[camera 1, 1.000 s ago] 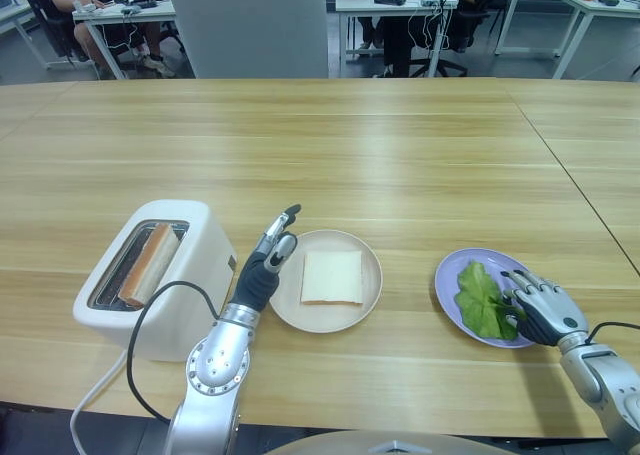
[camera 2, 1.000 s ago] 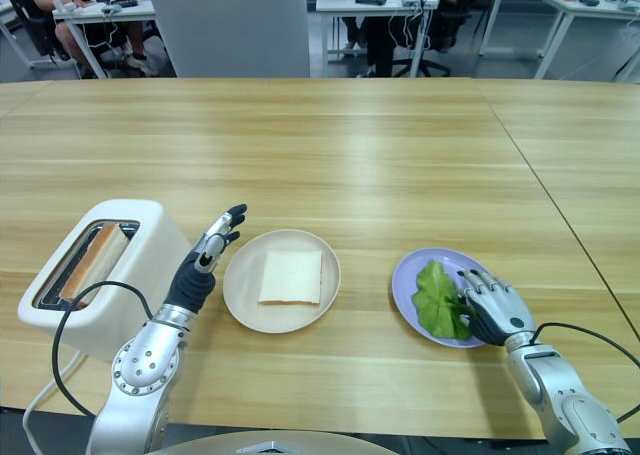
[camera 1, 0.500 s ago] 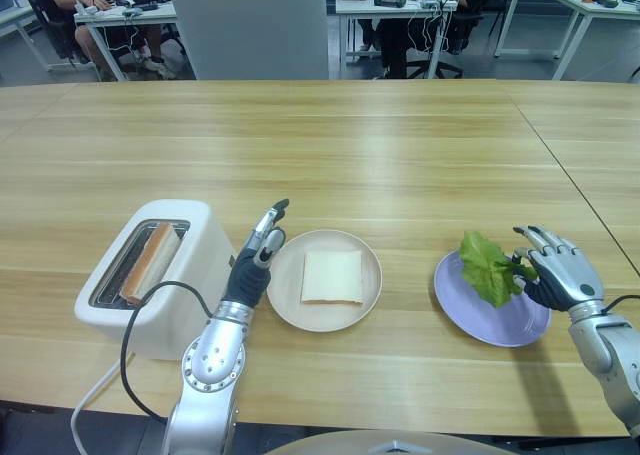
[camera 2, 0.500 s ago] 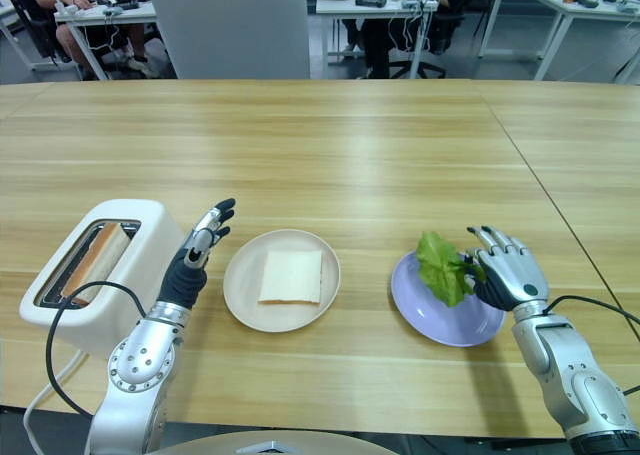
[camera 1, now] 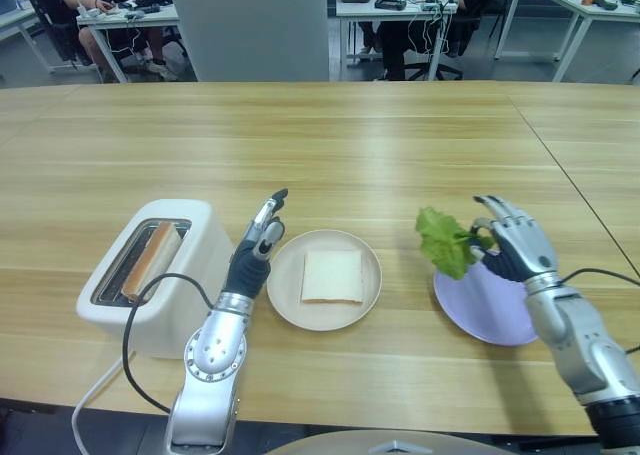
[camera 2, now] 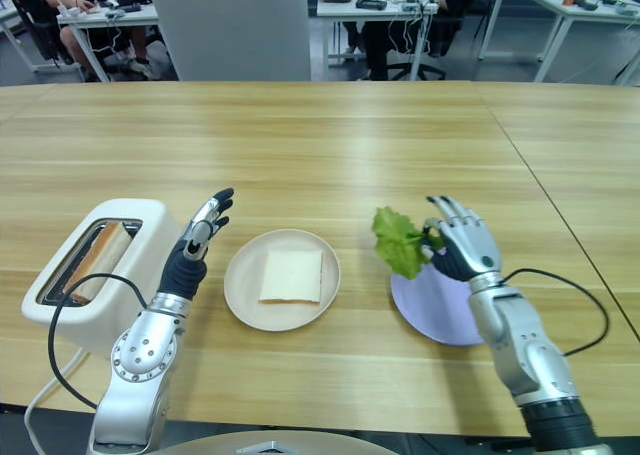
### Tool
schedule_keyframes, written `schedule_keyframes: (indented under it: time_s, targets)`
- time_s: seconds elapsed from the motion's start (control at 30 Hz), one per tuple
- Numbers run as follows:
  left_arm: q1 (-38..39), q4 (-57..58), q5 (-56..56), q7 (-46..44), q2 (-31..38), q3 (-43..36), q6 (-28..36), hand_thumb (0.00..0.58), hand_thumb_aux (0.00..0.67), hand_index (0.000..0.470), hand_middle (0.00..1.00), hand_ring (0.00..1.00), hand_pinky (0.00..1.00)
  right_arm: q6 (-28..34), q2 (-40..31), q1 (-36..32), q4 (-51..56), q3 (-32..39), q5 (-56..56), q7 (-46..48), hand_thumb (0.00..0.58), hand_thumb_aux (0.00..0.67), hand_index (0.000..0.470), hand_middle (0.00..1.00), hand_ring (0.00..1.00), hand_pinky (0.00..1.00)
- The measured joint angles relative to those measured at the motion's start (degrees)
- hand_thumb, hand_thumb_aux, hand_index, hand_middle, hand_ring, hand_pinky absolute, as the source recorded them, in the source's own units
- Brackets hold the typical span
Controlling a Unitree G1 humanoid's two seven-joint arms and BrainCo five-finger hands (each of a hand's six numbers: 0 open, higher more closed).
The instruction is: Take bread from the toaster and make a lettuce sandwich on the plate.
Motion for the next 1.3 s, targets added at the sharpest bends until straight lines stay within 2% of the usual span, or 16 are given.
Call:
schedule_keyframes:
  time_s: [0.27,0.8,1.3]
  targets:
    - [-2.03,-0.06,1.63,2.74,-0.64,1.3,-1.68,0.0,0.0,0.0,0.0,0.0,0.0,-1.1,6.48,-2.78,3.54,5.47,1.66,0.97,0.58,0.67,0.46,0.09,0.09,0.09]
    - [-5.05,4.91,2.24,2.72,-0.59,0.0,-4.23,0.0,0.0,0.0,0.0,0.0,0.0,-1.09,19.46,-10.71,9.31,16.66,1.11,0.47,0.58,0.67,0.46,0.09,0.09,0.09]
    - [-5.18,6.2,2.23,2.27,-0.41,-0.81,-4.55,0.0,0.0,0.0,0.0,0.0,0.0,-2.38,22.38,-13.18,18.83,21.99,1.09,-1.02,0.58,0.67,0.46,0.09,0.09,0.09]
